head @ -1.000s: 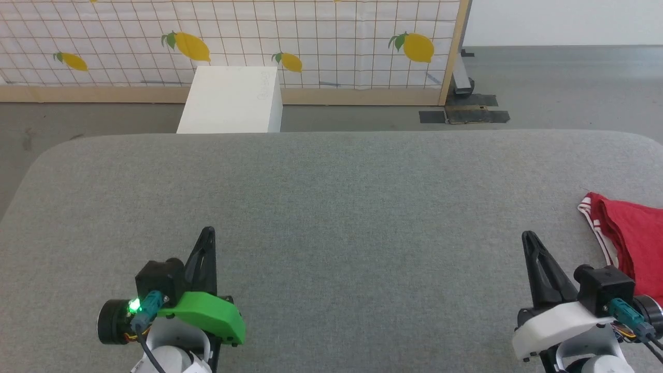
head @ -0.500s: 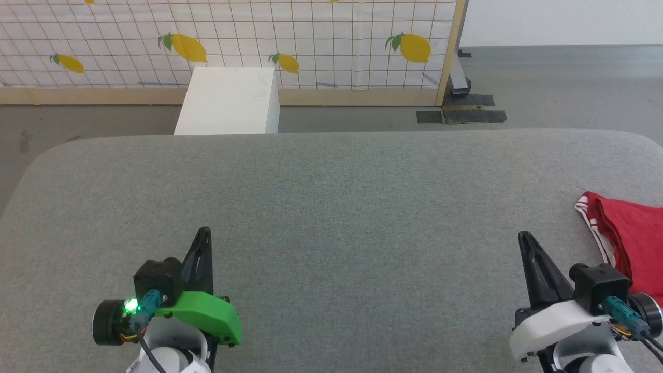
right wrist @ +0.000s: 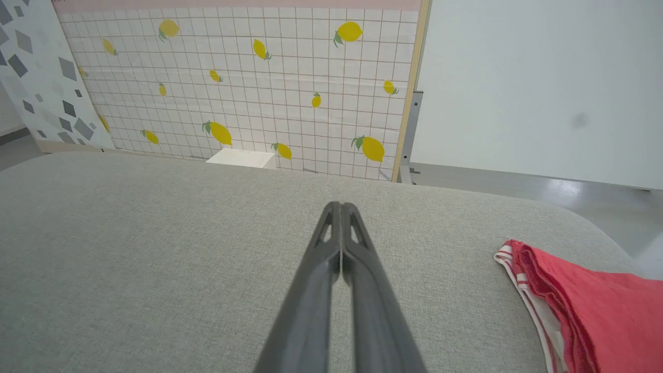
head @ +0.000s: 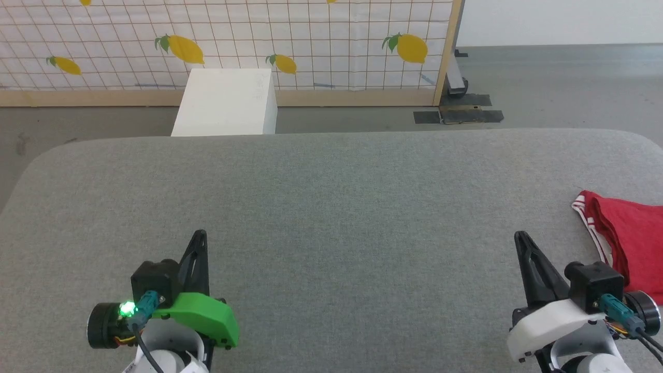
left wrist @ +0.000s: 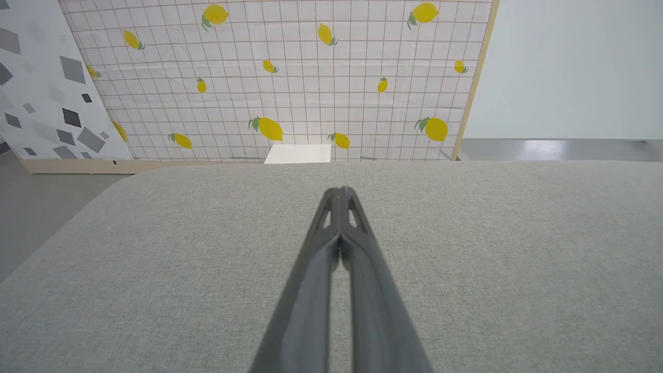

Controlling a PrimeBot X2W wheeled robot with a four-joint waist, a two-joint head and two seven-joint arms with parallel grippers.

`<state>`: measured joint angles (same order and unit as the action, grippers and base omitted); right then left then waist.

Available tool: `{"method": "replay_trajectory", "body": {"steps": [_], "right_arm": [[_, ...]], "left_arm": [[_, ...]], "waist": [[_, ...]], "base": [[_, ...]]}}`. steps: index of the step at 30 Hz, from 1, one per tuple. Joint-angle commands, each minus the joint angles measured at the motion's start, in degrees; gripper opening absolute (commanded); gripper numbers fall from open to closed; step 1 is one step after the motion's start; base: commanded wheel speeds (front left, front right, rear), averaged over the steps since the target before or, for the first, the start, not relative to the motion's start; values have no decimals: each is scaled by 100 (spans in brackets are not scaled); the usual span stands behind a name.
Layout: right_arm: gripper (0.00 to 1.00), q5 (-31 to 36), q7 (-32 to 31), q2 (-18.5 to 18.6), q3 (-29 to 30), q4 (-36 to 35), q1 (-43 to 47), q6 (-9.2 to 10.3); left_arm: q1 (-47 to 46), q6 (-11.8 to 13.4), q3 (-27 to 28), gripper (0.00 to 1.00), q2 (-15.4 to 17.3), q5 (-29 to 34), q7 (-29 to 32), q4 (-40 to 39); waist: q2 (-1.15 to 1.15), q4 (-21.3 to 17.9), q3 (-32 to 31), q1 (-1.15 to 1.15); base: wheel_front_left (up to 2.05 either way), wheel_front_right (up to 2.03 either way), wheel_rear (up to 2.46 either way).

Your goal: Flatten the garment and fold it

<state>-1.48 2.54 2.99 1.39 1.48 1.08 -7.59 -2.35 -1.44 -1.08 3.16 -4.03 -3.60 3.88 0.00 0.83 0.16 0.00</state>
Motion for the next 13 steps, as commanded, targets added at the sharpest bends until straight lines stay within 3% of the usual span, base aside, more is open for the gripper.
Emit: {"method": "replay_trajectory", "body": {"steps": [1, 13], "right_arm": [[0, 45, -18, -9, -23, -40, -83, 7], [0, 89, -119, -10, -73, -86, -94, 8]], "left_arm": [[97, 44, 10, 0, -22, 117, 31, -57], [156, 87, 52, 0, -24, 240, 172, -200]], "waist": [[0, -4, -1, 0], [0, -38, -7, 0]], "base": [[0, 0, 0], [0, 0, 0]]}}
